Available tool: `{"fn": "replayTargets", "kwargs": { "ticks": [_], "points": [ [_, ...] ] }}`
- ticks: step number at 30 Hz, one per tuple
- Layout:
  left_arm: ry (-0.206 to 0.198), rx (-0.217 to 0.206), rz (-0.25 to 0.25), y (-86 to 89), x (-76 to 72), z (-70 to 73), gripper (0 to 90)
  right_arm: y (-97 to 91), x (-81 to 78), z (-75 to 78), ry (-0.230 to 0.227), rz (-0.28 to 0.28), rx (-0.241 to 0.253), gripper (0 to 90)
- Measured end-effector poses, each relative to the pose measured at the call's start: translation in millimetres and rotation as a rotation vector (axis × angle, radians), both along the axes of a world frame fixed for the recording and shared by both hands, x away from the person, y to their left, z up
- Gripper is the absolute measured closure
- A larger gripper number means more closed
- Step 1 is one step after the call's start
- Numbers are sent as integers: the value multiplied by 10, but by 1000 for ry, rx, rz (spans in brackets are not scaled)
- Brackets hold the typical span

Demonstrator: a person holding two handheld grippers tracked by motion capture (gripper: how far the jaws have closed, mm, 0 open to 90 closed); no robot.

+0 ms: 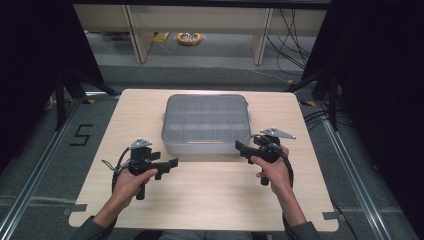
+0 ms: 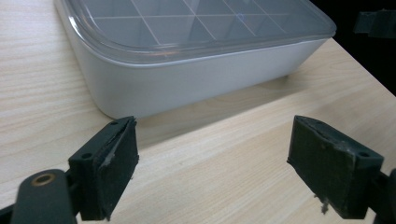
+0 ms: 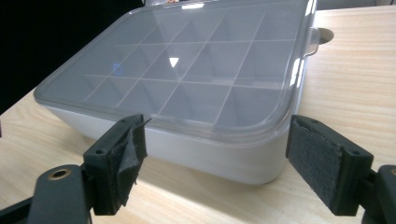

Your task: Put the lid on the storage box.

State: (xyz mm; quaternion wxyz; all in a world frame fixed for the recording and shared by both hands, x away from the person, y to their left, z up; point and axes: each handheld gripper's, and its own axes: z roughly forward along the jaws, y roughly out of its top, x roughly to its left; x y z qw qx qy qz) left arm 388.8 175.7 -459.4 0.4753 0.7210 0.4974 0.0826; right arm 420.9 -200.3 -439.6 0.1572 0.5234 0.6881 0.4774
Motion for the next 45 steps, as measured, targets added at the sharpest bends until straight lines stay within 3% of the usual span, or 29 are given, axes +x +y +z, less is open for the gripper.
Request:
{"fn": "replayTargets", "kwargs": {
  "ticks": [3,4,5,6,7,9,10,14,16,17,19,20,21,27,30,32,33,34,40,41,42,43,44,45],
  "points": [
    [4,-8,0,-10,-25,-19,152,11,-30,-2,5,-1,-13,209],
    [4,-5,-4,-7,-32,-26,152,25,-52,5,17,-2,7,208],
    [8,-9,-1,-9,-44,-32,152,16,-45,-5,-5,9,-7,208],
    [9,-8,-4,-5,-52,-38,152,36,-74,6,26,-6,7,208],
    [11,-11,-1,-7,-65,-42,152,10,-55,-13,-10,10,-20,208],
    [7,-4,-8,1,-86,-51,152,24,-82,-12,6,12,-3,208],
    [9,-8,-7,-3,-96,-54,151,11,-80,-22,-8,22,-23,207],
    [6,-5,-19,-19,-135,-62,152,23,-115,-27,0,14,-25,208],
    [3,4,-19,-28,-153,-68,151,53,-156,-15,27,9,3,208],
    [5,1,-19,-31,-160,-75,151,34,-144,-27,0,24,-19,209],
    [1,9,-14,-37,-177,-87,152,48,-162,-35,-3,29,-22,209],
    [1,18,-20,-33,-185,-93,152,78,-193,-27,22,22,-1,209],
    [1,22,-16,-38,-195,-97,151,60,-181,-39,-2,39,-31,209],
    [-20,37,-34,-38,-297,-115,152,104,-252,-59,-4,62,-36,209],
    [-27,51,-49,-12,-369,-140,152,113,-290,-80,3,64,-58,209],
    [-31,59,-49,7,-401,-154,152,145,-346,-87,41,52,-16,211],
    [-29,55,-56,20,-404,-162,152,116,-327,-109,11,79,-48,213],
    [-26,52,-54,31,-406,-170,152,127,-345,-116,20,80,-30,213],
    [-11,54,-52,75,-456,-225,152,126,-392,-169,26,75,-55,213],
    [-8,71,-72,93,-467,-231,152,131,-400,-179,28,77,-54,214],
    [-8,55,-60,75,-481,-242,152,130,-414,-179,39,81,-53,213],
    [-8,59,-59,73,-495,-249,152,151,-437,-186,55,70,-30,214],
    [-2,58,-60,71,-509,-254,152,125,-412,-205,21,100,-75,214],
    [-4,60,-67,71,-518,-259,152,155,-462,-196,66,79,-31,214]
  ]
}}
